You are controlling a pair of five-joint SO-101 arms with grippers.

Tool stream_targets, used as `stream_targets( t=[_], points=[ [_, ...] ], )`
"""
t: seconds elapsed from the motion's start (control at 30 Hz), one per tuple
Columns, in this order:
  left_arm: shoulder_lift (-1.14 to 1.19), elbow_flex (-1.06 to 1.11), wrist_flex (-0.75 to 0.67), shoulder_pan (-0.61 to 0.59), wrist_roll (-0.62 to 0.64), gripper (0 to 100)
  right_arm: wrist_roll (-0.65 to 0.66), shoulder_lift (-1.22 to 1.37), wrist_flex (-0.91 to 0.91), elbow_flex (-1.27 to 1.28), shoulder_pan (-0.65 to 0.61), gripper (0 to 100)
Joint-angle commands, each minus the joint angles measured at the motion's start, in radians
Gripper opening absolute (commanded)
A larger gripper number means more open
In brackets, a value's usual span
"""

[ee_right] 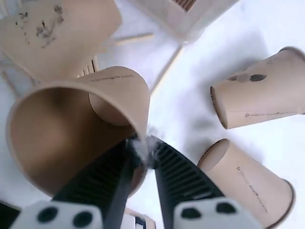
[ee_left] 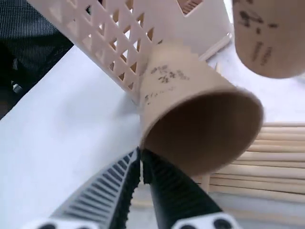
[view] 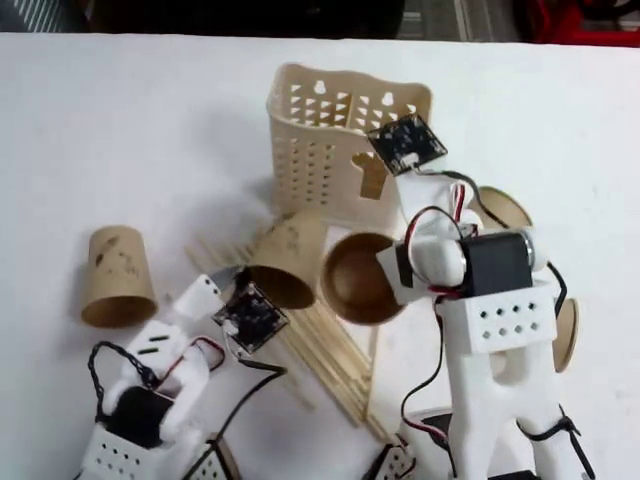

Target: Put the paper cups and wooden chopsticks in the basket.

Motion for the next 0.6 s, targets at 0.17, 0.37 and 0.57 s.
stream_targets(
  t=[0.17,0.37,0.57],
  points=[
    [-0.008,-0.091,0.094,0.004,0.037,2,-0.002,-0.030,0.007,-0.190,0.001,1.9],
    [-0.008,-0.086,0.100,0.004,0.063,2,-0.009,-0.030,0.007,-0.344,0.001,1.9],
    [-0.008,-0.034,0.098,0.004,0.058,2,-0.041,-0.021,0.007,-0.554,-0.013,1.9]
  ],
)
